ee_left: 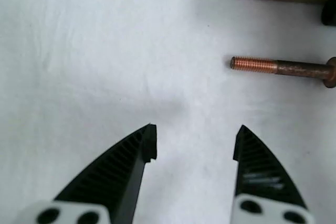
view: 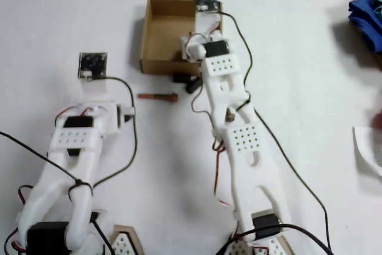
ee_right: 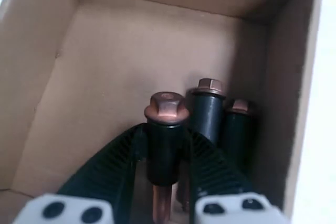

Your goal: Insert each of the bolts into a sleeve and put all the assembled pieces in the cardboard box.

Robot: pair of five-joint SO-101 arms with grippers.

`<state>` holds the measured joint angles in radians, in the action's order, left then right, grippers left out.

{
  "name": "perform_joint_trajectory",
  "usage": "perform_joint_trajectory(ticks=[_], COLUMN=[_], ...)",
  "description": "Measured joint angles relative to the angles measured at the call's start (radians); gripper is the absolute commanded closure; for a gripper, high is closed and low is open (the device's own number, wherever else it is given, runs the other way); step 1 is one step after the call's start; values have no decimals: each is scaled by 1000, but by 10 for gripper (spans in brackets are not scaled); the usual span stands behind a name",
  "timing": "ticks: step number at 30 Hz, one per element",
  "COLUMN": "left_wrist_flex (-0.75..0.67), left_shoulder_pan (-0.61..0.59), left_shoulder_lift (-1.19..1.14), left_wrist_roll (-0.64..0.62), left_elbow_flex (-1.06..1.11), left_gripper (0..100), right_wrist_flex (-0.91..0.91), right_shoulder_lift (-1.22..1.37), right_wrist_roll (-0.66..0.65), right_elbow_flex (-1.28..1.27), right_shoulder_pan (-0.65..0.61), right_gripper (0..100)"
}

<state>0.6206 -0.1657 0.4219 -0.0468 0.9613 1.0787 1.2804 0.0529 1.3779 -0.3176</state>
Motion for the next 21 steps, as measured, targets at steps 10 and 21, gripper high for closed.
perform_joint_trajectory(ticks=[10, 21], left_wrist_flex=[0, 0], left_shoulder_pan=[0, 2], left_shoulder_lift=[0, 0], left_wrist_roll=[0, 0], left_elbow_flex=[0, 0], left_gripper=[747, 747], right_wrist_flex=[-6, -15], right_shoulder_lift=[43, 43], right_wrist_roll=[0, 0], right_elbow_flex=[25, 35], right_shoulder_pan=[-2, -3], right_gripper=[977, 755])
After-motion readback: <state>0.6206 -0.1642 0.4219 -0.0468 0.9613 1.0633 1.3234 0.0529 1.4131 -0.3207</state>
